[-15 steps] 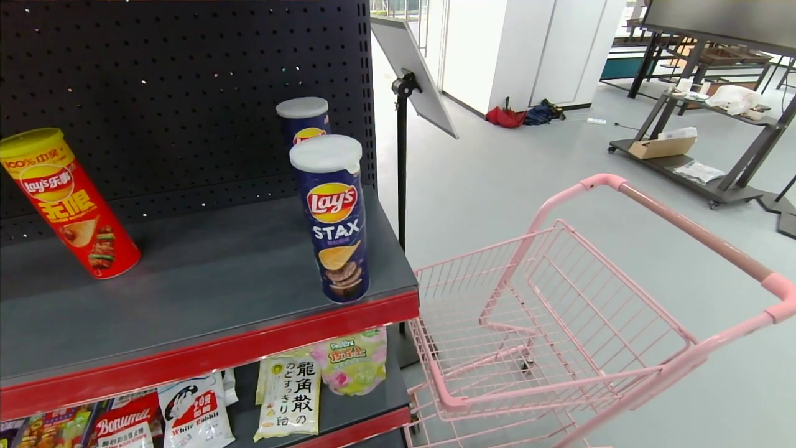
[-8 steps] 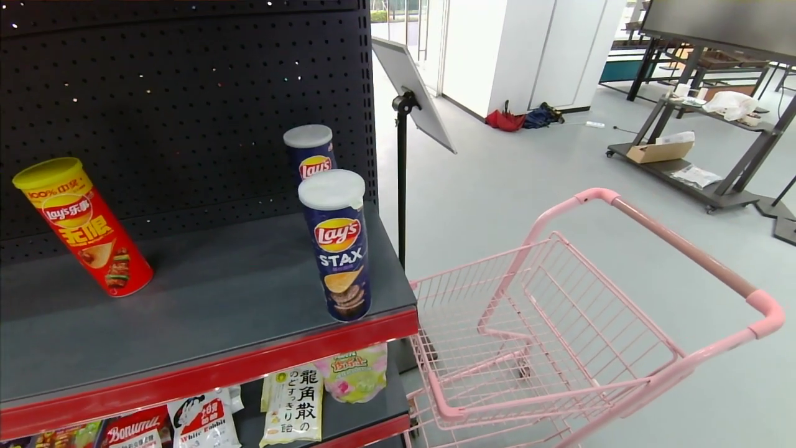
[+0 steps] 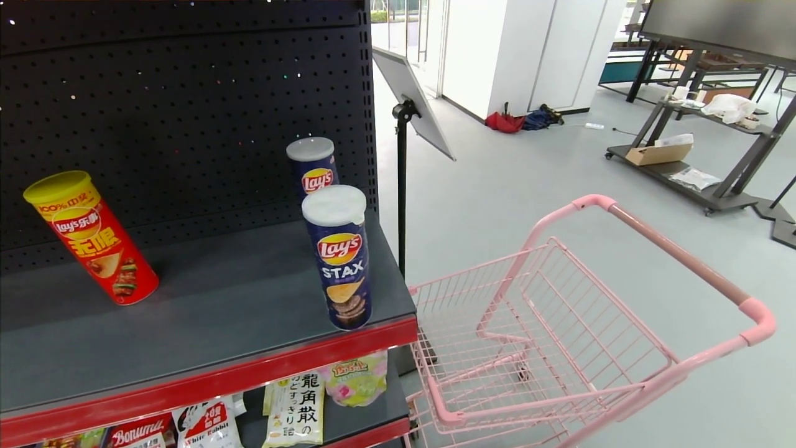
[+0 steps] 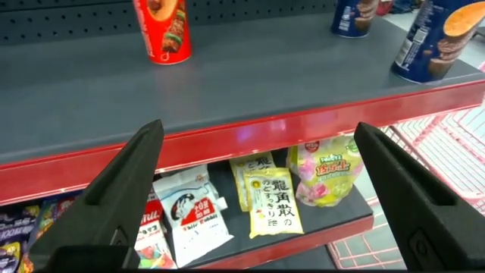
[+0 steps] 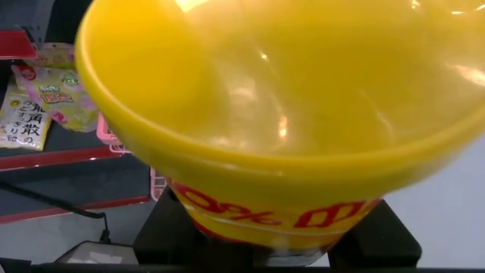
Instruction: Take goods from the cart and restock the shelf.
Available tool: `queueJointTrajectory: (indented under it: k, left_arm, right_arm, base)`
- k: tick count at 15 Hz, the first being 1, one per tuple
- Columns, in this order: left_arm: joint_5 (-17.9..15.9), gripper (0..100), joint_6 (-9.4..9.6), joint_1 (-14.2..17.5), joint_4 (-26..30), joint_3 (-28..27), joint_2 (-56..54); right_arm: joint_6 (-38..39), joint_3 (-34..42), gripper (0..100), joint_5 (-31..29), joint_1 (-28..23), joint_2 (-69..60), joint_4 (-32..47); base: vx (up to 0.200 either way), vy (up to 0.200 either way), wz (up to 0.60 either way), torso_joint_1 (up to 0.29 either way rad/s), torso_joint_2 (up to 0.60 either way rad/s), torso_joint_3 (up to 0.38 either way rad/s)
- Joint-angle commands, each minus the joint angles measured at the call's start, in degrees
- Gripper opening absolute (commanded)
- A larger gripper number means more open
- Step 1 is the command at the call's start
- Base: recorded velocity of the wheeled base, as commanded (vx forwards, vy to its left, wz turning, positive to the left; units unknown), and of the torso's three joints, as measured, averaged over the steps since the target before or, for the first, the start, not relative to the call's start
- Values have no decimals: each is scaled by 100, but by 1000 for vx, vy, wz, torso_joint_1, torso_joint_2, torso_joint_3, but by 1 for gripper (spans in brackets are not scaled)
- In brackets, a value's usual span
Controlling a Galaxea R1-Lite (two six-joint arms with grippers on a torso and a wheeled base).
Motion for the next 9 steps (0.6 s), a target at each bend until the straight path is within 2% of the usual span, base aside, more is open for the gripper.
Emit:
queueJointTrajectory:
  k: [1, 6, 9]
  left_arm:
    - [2, 100, -2, 0, -4, 0, 9]
    - [2, 100, -2, 0, 5, 0, 0]
    - [2, 100, -2, 0, 5, 0, 9]
  right_arm:
    - [-19, 33, 0, -6, 2, 20, -1]
    - [-28, 94, 0, -6, 2, -15, -1]
    - [7, 209, 0, -32, -25, -182, -1]
  base:
    - [0, 0, 600, 12, -2, 2]
    - [0, 0, 600, 7, 2, 1]
    - [0, 0, 0, 0, 0, 0]
